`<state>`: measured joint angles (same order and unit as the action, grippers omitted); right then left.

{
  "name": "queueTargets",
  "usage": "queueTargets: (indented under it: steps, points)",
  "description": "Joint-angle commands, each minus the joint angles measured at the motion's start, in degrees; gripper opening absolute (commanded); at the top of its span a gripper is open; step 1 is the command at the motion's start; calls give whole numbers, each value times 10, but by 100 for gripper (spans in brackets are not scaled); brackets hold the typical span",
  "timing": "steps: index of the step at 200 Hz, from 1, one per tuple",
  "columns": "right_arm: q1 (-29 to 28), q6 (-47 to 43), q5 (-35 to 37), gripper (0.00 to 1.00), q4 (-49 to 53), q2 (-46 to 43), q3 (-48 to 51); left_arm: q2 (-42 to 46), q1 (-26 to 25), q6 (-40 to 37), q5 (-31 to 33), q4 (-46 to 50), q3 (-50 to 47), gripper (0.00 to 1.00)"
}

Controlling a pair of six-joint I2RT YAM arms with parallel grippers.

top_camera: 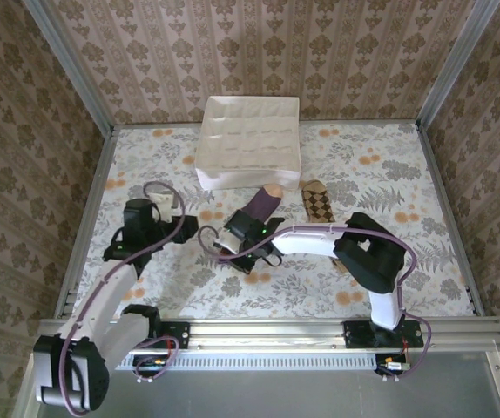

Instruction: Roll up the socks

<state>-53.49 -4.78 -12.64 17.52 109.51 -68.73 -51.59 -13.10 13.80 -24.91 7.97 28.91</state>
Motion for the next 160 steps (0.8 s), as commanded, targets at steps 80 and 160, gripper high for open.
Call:
queueTargets:
  steps: [80,160]
  points:
    - [137,-5,-239,0,72,-65,74,-130,-229,-251,-30,-427,-126,58]
    - [158,-2,-265,0,91,-46,73,-233,-228,-262,-144,-502,-147,56]
